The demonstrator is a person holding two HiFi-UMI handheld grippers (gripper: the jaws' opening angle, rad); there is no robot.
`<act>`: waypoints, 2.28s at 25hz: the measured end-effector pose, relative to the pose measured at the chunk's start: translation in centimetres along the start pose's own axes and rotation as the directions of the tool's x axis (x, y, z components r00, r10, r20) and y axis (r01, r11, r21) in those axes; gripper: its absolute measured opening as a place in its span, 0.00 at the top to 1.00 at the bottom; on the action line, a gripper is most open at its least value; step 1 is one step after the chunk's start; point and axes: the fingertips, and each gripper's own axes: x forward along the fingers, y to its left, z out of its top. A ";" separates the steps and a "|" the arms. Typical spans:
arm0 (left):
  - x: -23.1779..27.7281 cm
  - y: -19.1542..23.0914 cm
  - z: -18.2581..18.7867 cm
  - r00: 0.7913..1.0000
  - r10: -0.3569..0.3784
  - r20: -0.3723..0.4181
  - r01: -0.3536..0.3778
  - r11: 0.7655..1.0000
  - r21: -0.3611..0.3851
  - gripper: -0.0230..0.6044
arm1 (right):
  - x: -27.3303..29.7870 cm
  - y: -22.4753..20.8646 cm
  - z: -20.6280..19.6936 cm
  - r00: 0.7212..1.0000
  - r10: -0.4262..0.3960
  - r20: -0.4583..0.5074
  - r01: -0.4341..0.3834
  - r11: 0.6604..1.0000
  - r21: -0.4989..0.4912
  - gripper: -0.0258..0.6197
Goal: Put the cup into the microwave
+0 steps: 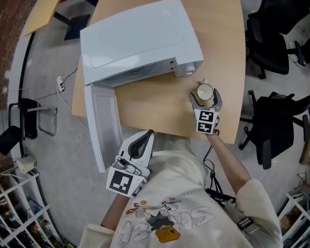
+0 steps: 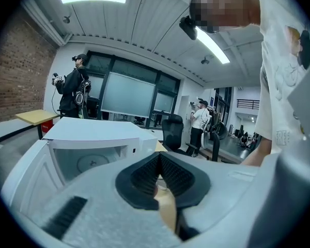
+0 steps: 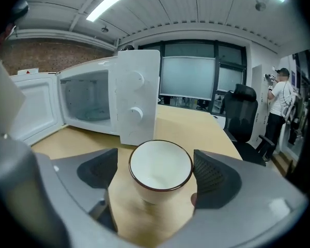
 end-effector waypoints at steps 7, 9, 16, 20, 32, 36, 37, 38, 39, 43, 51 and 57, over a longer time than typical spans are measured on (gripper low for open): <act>-0.5 0.6 -0.3 0.999 0.030 -0.013 -0.030 1.000 -0.002 0.96 | 2.0 -1.0 -2.3 0.998 -0.037 -0.050 0.040 0.997 0.065 0.30; -0.5 0.6 -0.3 0.999 0.033 -0.013 -0.033 0.999 -0.006 0.96 | 2.1 -1.1 -2.3 0.998 -0.030 -0.052 0.033 0.998 0.059 0.33; -0.4 0.7 -0.5 0.999 0.035 -0.006 -0.035 0.999 -0.028 0.96 | 1.6 0.7 -1.8 0.994 0.079 -0.081 -0.079 0.997 0.011 0.34; -0.5 0.9 -0.4 0.999 0.044 0.009 -0.043 0.998 -0.042 0.96 | 0.9 3.9 0.5 0.986 0.162 -0.048 -0.165 0.985 -0.053 0.34; -2.5 4.2 0.6 0.990 0.126 0.068 -0.122 0.991 -0.060 0.96 | 2.1 18.5 9.0 0.897 0.440 0.046 -0.424 0.886 -0.188 0.34; -3.3 5.7 1.2 0.985 0.151 0.084 -0.147 0.988 -0.052 0.96 | 4.2 22.2 11.5 0.882 0.467 0.071 -0.443 0.870 -0.218 0.34; -3.4 6.2 1.3 0.984 0.156 0.086 -0.152 0.987 -0.049 0.96 | 4.8 23.0 12.0 0.879 0.471 0.074 -0.446 0.867 -0.221 0.34; -3.6 6.6 1.5 0.983 0.161 0.088 -0.158 0.986 -0.047 0.96 | 5.4 23.7 12.3 0.877 0.474 0.076 -0.449 0.866 -0.222 0.34; -3.7 7.0 1.6 0.982 0.167 0.089 -0.163 0.986 -0.046 0.96 | 5.9 24.4 12.7 0.876 0.477 0.077 -0.451 0.864 -0.223 0.34; -4.3 8.9 2.1 0.979 0.182 0.096 -0.179 0.983 -0.044 0.96 | 8.2 27.1 13.7 0.875 0.477 0.080 -0.450 0.863 -0.229 0.34; -5.0 11.7 1.9 0.976 0.202 0.077 -0.199 0.979 -0.049 0.96 | 12.5 29.9 14.0 0.882 0.467 0.061 -0.444 0.868 -0.221 0.34; -5.1 12.6 1.6 0.977 0.205 0.067 -0.201 0.978 -0.060 0.96 | 13.9 29.6 14.5 0.889 0.450 0.084 -0.426 0.880 -0.209 0.34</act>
